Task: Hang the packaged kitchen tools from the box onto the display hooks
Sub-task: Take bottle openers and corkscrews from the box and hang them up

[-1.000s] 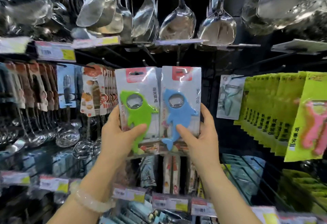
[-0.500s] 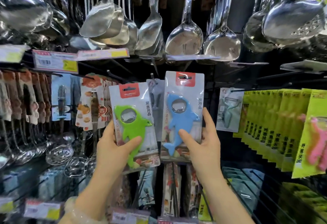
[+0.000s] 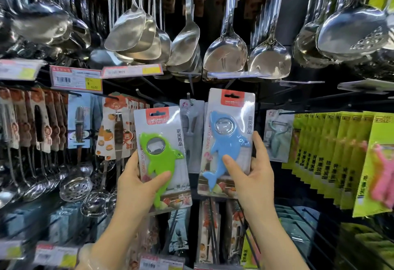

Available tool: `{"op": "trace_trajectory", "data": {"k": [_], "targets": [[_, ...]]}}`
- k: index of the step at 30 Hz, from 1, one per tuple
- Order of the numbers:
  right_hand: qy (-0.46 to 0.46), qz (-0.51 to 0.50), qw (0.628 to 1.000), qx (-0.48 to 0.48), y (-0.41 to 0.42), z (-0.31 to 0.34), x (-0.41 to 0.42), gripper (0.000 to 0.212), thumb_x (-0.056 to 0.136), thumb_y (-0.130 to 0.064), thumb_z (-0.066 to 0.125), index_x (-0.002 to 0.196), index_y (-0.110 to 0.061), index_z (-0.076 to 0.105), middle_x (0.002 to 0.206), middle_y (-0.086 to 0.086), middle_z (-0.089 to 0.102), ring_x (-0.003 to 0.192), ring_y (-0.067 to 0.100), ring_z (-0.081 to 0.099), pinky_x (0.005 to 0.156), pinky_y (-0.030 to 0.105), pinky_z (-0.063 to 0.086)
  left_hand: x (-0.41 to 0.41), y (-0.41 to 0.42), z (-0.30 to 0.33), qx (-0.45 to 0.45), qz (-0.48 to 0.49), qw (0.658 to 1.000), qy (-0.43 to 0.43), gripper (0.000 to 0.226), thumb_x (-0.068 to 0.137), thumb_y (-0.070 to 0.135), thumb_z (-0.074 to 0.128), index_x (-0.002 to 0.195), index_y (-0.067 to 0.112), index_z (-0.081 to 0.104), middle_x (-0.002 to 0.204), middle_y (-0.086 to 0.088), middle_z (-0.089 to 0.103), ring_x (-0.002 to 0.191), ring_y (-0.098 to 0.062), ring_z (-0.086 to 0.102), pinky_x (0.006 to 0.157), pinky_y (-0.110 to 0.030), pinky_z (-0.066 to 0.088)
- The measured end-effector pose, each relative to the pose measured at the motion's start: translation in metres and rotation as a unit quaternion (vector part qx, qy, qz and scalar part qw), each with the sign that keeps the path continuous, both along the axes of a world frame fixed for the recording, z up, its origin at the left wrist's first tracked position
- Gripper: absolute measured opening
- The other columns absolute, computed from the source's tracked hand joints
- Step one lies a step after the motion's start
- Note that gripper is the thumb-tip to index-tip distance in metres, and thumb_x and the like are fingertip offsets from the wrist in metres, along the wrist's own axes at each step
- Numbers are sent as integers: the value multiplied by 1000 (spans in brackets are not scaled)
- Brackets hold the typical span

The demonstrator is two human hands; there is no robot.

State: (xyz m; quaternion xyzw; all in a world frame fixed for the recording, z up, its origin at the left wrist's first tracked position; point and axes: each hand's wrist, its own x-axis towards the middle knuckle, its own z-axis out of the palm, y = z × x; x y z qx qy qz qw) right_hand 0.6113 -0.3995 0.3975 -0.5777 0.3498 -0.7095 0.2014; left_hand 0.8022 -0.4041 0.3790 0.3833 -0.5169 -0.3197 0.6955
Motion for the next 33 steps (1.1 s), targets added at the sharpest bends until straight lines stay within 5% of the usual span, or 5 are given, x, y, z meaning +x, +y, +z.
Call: {"op": "trace_trajectory", "data": {"k": [6,15,18,26,33], "targets": [[8,-8,1000,7,1,3,-4,74,85,-7,66,145,-29,29,125,-34,34,94,-40,35,71,-8,35,-4,7,1,13,-11,1000,18,55,77,-9,69,114,31,58,101,3,73,89,-22,71,82,-58,52],[0,-21,999,36,6,3,-1,72,87,-15,65,147,-28,26,133,-28,34,95,-42,30,77,-11,30,-8,13,-1,18,-16,1000,14,54,77,-10,68,113,29,58,99,3,73,88,-19,71,77,-50,56],[8,-30,999,37,8,6,0,73,86,-19,66,147,-28,26,138,-26,36,110,-28,34,89,-2,30,-8,14,0,11,-11,1000,18,54,76,-10,69,111,29,59,97,4,73,86,-16,71,76,-43,58],[36,-57,996,50,14,13,-1,74,86,-25,67,148,-27,26,142,-22,35,123,-11,28,100,15,27,-7,16,-1,19,-8,999,27,56,76,-8,70,111,33,57,102,-2,72,90,-28,70,82,-61,51],[38,-62,996,58,18,15,0,74,86,-28,67,148,-27,27,145,-19,34,120,-13,26,99,14,26,-6,17,-1,22,-9,999,30,54,76,-9,69,107,34,58,102,-3,72,91,-29,69,82,-63,50]]}}
